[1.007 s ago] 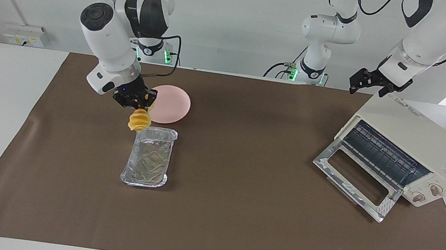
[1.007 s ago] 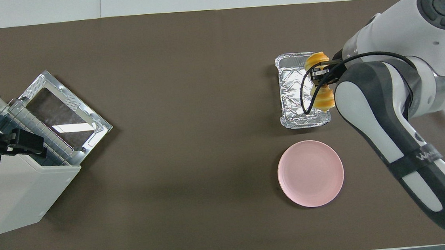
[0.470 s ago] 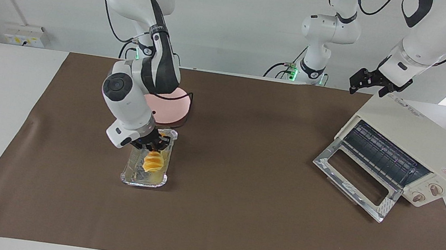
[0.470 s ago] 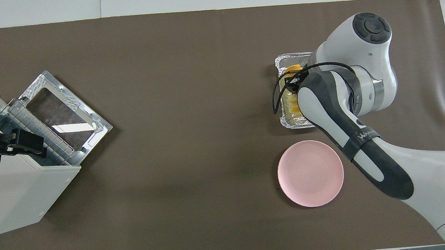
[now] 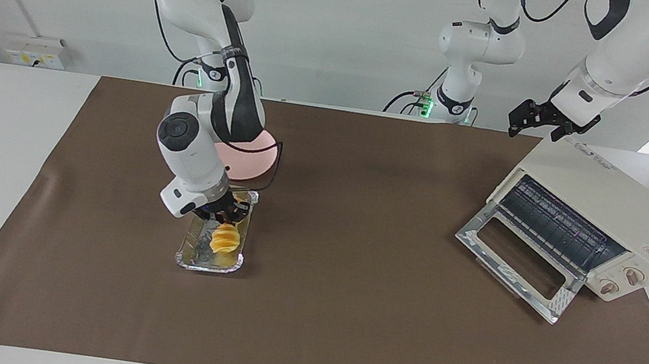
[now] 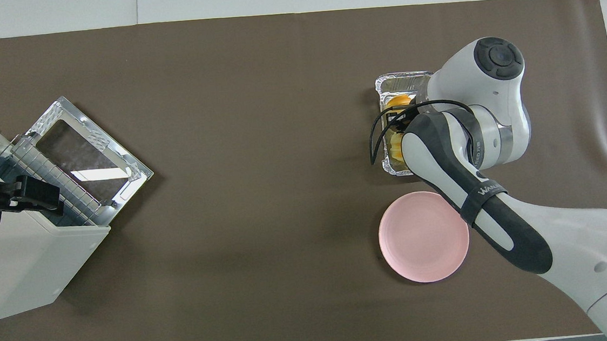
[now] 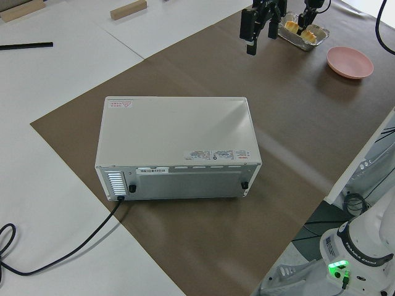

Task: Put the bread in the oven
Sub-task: 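Carry the bread with the right gripper and lower it into the foil tray, then grasp the foil tray rim with the right gripper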

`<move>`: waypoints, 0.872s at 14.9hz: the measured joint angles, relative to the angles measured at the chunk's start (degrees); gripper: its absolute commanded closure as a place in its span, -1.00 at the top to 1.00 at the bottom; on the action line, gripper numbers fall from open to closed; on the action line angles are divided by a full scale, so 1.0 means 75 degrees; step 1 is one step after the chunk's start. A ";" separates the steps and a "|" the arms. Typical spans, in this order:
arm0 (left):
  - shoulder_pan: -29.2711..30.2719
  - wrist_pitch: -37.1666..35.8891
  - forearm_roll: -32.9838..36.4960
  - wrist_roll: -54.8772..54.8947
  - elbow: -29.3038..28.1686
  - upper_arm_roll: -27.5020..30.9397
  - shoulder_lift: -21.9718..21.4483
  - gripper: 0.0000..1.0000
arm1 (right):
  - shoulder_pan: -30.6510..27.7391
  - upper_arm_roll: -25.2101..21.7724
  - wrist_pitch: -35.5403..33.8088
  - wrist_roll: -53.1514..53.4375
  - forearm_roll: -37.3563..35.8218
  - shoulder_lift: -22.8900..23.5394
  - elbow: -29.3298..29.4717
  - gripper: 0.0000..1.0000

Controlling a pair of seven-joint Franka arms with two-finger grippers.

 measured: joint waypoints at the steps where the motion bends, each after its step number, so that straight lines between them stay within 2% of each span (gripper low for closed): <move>1: 0.0000 0.0000 0.0000 0.0000 0.0000 0.0000 0.0000 1.00 | 0.0001 0.0000 0.0186 0.0000 0.0000 -0.0001 -0.0095 0.34; 2: 0.0000 0.0000 0.0000 0.0000 0.0000 0.0000 0.0000 1.00 | 0.0001 0.0000 0.0317 0.0000 0.0000 -0.0001 -0.0178 0.73; 3: 0.0000 0.0000 0.0000 0.0000 0.0000 0.0000 0.0000 1.00 | 0.0001 0.0000 0.0345 0.0000 0.0000 -0.0001 -0.0210 1.00; 7: 0.0000 0.0000 0.0000 0.0000 0.0000 0.0000 0.0000 1.00 | 0.0009 0.0001 0.0212 -0.0071 -0.0019 -0.0179 -0.0097 1.00; 9: 0.0000 0.0000 0.0000 0.0000 0.0000 0.0000 0.0000 1.00 | -0.0013 -0.0020 -0.0342 -0.0187 -0.0047 -0.0363 0.0200 1.00; 13: 0.0000 0.0000 0.0000 0.0000 0.0000 0.0000 0.0000 1.00 | -0.0488 -0.0071 -0.0748 -0.0820 -0.0273 -0.0560 0.0474 1.00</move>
